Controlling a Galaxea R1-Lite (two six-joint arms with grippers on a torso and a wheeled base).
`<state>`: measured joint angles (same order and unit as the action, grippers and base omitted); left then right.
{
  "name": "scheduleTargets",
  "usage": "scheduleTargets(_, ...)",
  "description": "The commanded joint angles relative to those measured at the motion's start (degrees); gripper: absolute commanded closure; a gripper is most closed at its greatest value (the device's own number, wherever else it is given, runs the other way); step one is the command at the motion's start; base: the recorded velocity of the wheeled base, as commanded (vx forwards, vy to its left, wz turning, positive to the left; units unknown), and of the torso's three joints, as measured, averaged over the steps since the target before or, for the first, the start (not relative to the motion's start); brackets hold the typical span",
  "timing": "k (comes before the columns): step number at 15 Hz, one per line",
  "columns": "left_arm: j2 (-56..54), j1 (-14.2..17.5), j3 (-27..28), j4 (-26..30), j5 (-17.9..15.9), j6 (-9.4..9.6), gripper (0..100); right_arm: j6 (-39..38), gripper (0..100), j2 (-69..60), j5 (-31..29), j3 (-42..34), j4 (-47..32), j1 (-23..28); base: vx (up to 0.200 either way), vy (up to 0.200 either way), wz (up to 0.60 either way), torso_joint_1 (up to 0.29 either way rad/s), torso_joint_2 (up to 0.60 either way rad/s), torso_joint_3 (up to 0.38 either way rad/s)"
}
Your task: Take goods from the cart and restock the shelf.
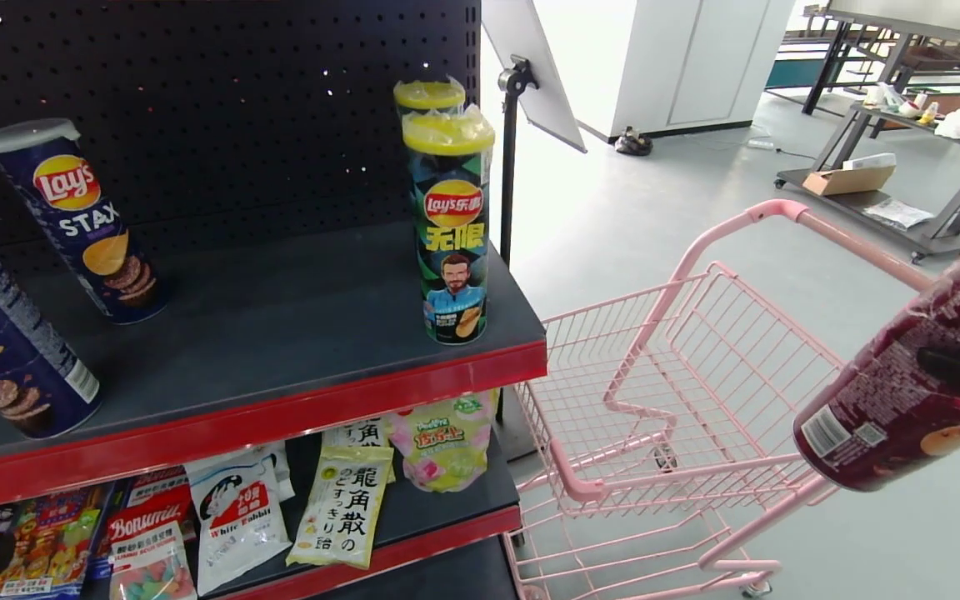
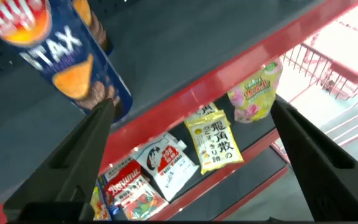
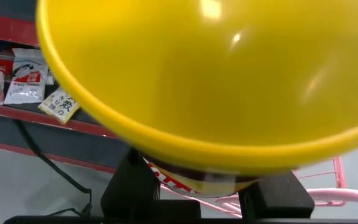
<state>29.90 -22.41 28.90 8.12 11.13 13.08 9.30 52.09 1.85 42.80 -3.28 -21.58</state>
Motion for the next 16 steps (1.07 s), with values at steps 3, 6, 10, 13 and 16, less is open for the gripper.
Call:
scheduleTargets(3, 0.59, -0.01, 1.15, -0.03, 0.47, 3.09, 0, 1.25, 100, 6.36, 1.14, 4.48, 0.12, -0.13, 0.000, 0.000, 0.00, 0.220, -0.57, -0.362)
scheduleTargets(6, 2.26, 0.08, 2.56, -0.03, 0.91, 4.23, 0, 2.30, 100, 6.62, 1.22, 4.84, 0.03, -0.04, 0.000, 0.000, 0.00, 0.049, -0.13, -0.073)
scheduleTargets(10, 2.35, 0.08, 2.56, 0.05, 1.70, 5.20, 0, 2.30, 100, 6.36, 1.14, 4.40, 0.03, -0.04, -0.100, 0.000, 0.00, 0.005, 0.00, -0.001)
scheduleTargets(13, 2.26, 0.08, 2.56, -0.03, 1.61, 5.29, 0, 2.30, 100, 6.18, 1.14, 4.31, 0.03, -0.04, -0.200, 0.000, 0.00, 0.009, 0.00, -0.002)
scheduleTargets(16, 2.09, 0.08, 2.91, -0.03, 1.53, 5.38, 0, 2.30, 100, 5.92, 0.87, 4.04, 0.03, -0.04, -0.067, 0.000, 0.20, 0.002, 0.00, 0.002)
